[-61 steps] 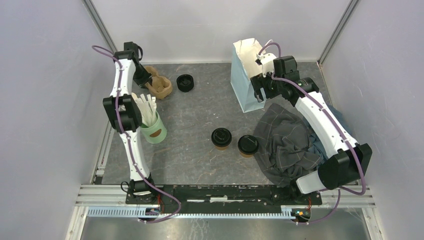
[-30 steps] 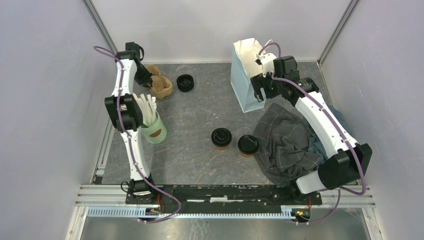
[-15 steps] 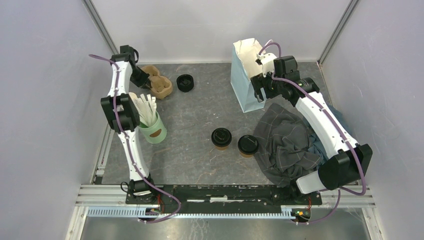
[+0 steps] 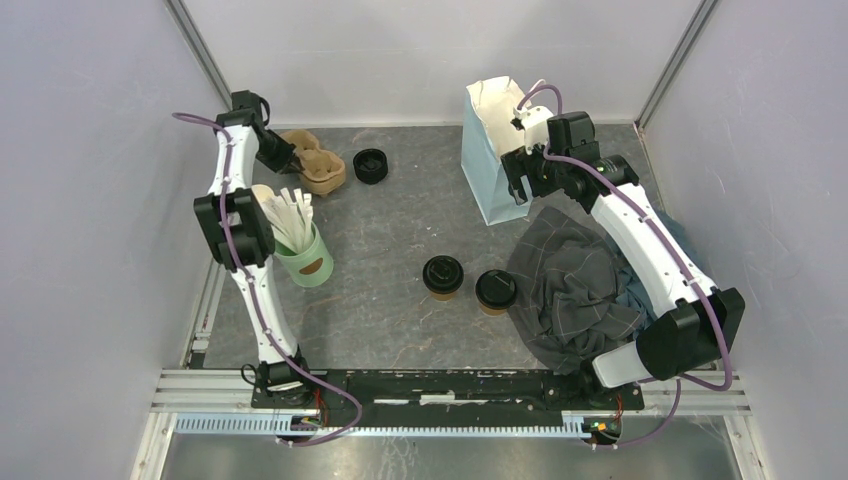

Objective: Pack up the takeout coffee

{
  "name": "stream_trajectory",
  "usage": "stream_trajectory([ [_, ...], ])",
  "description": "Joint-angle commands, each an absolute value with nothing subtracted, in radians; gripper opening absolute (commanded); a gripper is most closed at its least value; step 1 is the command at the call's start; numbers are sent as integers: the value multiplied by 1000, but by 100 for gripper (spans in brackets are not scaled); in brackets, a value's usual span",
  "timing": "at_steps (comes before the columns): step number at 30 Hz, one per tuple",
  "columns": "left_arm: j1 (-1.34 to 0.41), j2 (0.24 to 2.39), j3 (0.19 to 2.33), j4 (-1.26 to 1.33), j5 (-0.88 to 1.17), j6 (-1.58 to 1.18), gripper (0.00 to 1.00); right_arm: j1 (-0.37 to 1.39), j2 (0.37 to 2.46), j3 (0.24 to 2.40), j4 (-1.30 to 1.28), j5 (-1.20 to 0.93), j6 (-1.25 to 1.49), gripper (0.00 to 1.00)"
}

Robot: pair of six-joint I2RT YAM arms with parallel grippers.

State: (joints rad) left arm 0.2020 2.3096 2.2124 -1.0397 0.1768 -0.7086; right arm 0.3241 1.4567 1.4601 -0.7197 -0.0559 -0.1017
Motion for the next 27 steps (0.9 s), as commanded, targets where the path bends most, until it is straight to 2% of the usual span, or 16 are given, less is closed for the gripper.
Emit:
stream_trajectory([
  [1,225,2190,2165,-951,228,-771,2,321,1438,1494,-691,-71,-97,85],
  [17,258,2112,2001,-750,342,-812,2,322,1437,1493,-690,-69,-98,85],
  [27,257,2145,2024,-711,401,-800,2,322,1437,1493,-689,-60,-101,85],
])
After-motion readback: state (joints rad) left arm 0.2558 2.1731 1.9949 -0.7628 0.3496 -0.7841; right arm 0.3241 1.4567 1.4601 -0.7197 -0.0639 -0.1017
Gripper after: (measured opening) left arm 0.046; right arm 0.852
